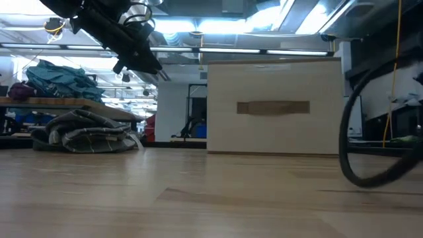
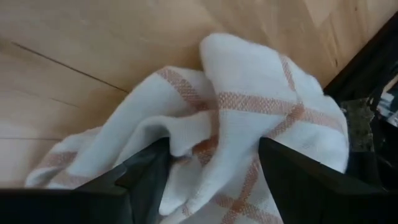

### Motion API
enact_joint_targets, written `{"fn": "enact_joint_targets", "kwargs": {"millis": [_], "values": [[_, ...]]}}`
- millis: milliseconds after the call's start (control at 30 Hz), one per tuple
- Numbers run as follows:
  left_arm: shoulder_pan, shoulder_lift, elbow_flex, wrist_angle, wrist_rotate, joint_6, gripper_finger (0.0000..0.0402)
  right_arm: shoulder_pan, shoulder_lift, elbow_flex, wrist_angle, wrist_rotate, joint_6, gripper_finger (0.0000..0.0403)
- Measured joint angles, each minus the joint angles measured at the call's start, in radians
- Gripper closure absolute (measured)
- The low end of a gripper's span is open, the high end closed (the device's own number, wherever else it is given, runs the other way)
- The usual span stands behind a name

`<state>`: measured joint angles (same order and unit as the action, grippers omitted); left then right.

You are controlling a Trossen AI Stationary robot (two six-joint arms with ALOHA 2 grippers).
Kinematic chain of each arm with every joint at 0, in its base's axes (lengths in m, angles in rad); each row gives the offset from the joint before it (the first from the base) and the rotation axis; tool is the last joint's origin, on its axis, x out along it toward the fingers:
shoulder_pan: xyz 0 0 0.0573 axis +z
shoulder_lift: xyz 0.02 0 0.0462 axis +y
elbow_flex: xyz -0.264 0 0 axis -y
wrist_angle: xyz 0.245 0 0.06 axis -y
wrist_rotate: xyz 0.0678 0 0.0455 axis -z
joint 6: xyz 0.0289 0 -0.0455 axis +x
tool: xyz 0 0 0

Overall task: Fold towel
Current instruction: Fold the white towel

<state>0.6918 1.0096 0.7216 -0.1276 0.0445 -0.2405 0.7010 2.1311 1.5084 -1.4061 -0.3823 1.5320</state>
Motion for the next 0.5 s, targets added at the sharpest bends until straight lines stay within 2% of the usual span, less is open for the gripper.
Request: {"fn": "enact_joint_targets", "kwargs": {"millis": [133, 233, 400, 433, 500], "values": [[0.000, 0.000, 0.000, -0.004, 0.000, 0.000, 0.0288, -0.001, 0.000, -0.015, 0.003, -0.028, -0.026, 0.0183], [0.000, 0.000, 0.000, -0.005, 0.000, -0.011, 0.0288, -0.001, 0.000, -0.012, 0.000, -0.029, -0.077, 0.0240], [0.000, 0.000, 0.000, -0.013, 0.000, -0.018, 0.0288, -0.010, 0.000, 0.014, 0.000, -0.006, -0.180, 0.0365], [0.000, 0.000, 0.000, -0.020, 0.000, -0.018, 0.0288, -0.013, 0.000, 0.023, -0.001, 0.006, -0.197, 0.0382], [0.000, 0.000, 0.000, -0.028, 0.000, -0.018, 0.0288, -0.023, -0.001, 0.042, 0.000, 0.043, -0.234, 0.0388]]}}
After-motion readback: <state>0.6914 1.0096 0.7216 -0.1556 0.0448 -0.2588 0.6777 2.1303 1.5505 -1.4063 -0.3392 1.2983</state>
